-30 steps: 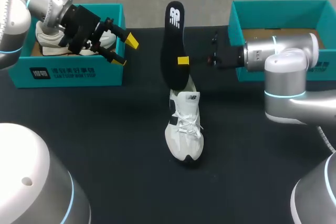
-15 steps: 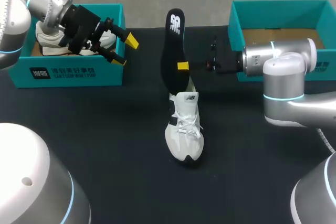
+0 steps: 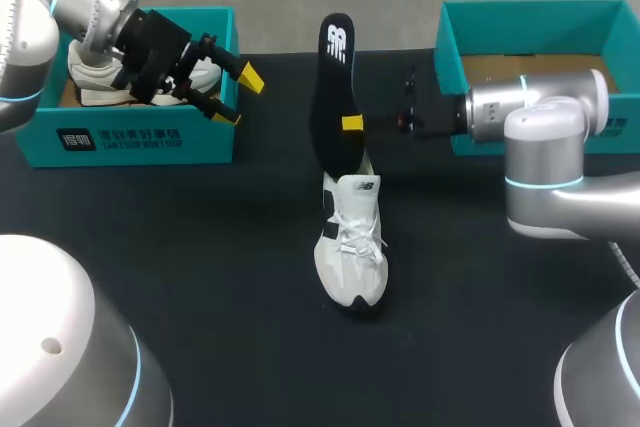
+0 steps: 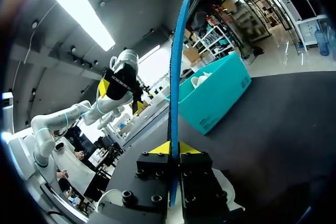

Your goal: Take the shoe out of the shoebox, open the shoe tongue, remove and reinsert the insole, then place the shoe into the shoebox

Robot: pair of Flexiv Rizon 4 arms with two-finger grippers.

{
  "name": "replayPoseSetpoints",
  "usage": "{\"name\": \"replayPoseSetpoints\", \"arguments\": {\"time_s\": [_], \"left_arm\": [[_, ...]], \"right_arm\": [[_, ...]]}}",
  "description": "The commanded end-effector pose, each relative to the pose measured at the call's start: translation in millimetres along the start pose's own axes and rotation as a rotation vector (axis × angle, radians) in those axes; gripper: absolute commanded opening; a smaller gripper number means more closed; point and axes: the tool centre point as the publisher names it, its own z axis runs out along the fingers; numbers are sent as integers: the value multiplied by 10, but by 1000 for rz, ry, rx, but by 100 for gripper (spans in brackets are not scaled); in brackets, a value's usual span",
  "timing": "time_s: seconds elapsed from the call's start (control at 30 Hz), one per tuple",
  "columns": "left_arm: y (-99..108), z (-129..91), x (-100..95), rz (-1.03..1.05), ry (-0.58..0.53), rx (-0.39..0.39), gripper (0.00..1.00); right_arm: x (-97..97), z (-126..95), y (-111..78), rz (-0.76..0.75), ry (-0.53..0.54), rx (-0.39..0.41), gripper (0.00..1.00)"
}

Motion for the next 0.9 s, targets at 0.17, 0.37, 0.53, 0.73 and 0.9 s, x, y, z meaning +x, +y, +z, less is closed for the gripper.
{"name": "replayPoseSetpoints", "arguments": {"time_s": [0.17, 0.37, 0.53, 0.73, 0.9], "left_arm": [[0, -1, -2, 1, 4, 1, 100], [0, -1, -2, 1, 4, 1, 100], [0, -1, -2, 1, 4, 1, 100], [0, -1, -2, 1, 4, 1, 100], [0, -1, -2, 1, 4, 1, 100]], "right_arm": [[-10, 14, -11, 2, -3, 15, 0], [-5, -12, -103, 18, -10, 28, 0], [-7, -35, -138, 24, -19, 33, 0], [-15, -103, -82, 8, -39, 0, 0], [-38, -169, -41, -4, -55, -15, 0]]}}
